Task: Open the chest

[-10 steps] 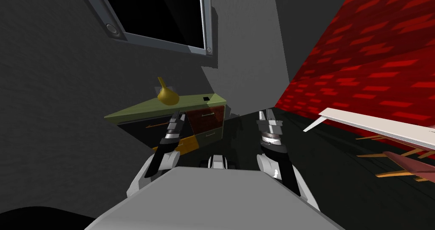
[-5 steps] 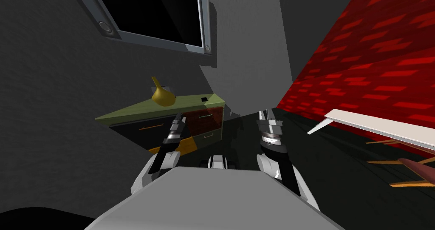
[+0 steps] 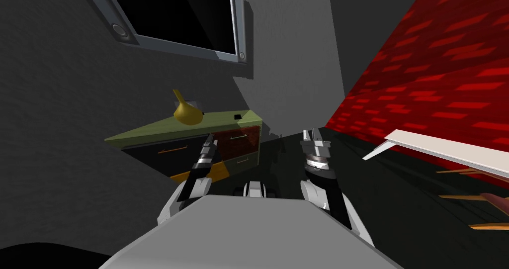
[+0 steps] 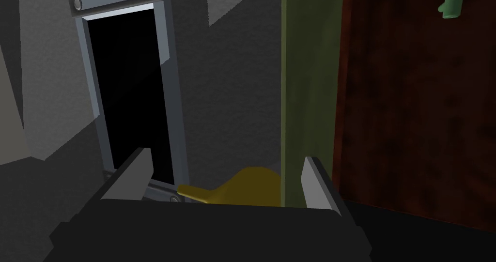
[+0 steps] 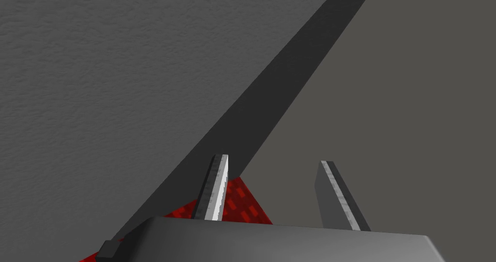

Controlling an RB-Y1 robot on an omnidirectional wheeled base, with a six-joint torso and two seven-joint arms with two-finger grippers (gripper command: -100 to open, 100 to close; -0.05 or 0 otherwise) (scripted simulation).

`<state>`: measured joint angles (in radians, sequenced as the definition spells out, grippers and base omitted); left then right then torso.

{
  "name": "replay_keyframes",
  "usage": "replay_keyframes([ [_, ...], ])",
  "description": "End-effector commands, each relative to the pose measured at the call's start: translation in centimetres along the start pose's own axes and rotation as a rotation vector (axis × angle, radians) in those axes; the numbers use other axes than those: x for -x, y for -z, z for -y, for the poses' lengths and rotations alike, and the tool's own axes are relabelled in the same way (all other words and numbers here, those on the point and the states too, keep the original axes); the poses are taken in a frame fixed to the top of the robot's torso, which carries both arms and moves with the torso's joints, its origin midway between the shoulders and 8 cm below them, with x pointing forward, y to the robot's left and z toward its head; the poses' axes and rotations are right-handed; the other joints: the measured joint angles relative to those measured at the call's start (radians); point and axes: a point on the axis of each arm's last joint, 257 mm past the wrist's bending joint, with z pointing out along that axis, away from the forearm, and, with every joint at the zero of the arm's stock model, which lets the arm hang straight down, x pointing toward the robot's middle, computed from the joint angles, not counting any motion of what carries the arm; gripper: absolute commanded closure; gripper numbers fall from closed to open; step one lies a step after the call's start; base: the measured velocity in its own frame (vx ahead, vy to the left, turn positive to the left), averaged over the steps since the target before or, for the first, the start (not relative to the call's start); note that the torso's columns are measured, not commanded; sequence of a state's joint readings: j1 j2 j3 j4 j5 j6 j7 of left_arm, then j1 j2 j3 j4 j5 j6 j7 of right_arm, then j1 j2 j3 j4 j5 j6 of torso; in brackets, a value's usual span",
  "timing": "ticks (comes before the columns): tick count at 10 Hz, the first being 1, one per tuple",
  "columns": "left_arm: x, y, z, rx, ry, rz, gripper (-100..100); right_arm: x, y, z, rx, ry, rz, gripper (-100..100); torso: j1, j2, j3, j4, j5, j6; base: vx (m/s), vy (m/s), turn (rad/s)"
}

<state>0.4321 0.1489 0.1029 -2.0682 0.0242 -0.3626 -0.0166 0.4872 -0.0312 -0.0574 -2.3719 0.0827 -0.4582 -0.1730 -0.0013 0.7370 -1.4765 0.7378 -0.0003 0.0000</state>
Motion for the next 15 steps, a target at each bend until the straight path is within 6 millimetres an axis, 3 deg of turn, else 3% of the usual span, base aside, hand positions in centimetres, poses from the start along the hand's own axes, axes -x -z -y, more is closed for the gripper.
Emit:
replay_keyframes([
  [1, 0.4, 0.5, -2.6, 0.048, -0.002, 0.006, -100, 0.0, 0.0, 0.0, 0.000, 0.000, 0.000, 0, 0.000, 0.000, 0.000, 0.000, 0.000, 0.000, 0.069, -0.076, 0.036],
  [10, 1.8, 2.5, -9.9, 0.198, 0.014, 0.048, -100, 0.0, 0.0, 0.0, 0.000, 0.000, 0.000, 0, 0.000, -0.001, -0.001, 0.000, 0.000, 0.000, 0.073, -0.080, 0.037],
  [11, 1.7, 3.2, -11.3, 0.227, 0.039, 0.075, -100, 0.0, 0.0, 0.0, 0.000, 0.000, 0.000, 0, 0.001, 0.001, 0.000, 0.000, 0.000, 0.000, 0.067, -0.097, 0.047],
  [15, 0.7, 4.5, -13.3, 0.274, 0.119, 0.147, -100, 0.0, 0.0, 0.0, 0.000, 0.000, 0.000, 0, 0.004, 0.002, 0.001, 0.001, 0.001, 0.000, 0.060, -0.066, 0.025],
])
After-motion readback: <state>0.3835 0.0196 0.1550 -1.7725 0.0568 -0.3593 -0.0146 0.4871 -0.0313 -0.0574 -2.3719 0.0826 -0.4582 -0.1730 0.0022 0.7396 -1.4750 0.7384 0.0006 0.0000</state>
